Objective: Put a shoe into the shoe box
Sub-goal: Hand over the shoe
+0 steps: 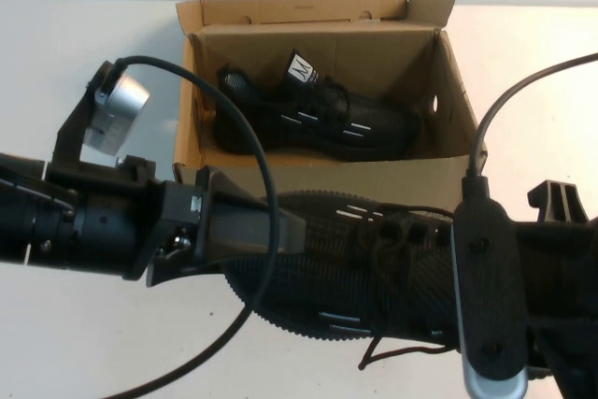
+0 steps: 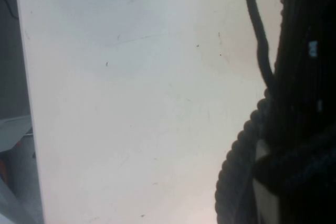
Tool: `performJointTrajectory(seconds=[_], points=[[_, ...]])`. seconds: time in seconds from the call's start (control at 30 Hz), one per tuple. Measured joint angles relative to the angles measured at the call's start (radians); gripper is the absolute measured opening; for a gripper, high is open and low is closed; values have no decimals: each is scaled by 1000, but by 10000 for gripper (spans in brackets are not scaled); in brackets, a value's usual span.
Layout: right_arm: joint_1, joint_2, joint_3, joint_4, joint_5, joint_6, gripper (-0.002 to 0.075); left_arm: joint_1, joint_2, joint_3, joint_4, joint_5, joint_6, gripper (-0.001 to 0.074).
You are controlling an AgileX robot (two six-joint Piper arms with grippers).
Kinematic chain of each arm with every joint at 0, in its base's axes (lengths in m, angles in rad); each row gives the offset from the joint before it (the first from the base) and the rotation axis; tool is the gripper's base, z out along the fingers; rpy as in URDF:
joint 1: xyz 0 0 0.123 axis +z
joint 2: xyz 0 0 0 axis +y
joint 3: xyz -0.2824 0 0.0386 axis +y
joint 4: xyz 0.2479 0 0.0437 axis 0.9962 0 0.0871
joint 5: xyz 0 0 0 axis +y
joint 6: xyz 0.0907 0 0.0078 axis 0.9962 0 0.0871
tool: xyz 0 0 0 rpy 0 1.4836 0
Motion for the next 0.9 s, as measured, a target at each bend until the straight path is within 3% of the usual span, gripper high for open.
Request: performJointTrajectory(seconds=[0.9], points=[[0,0,0,0,0,1,22,0,0,0,-29,-1,2,670]])
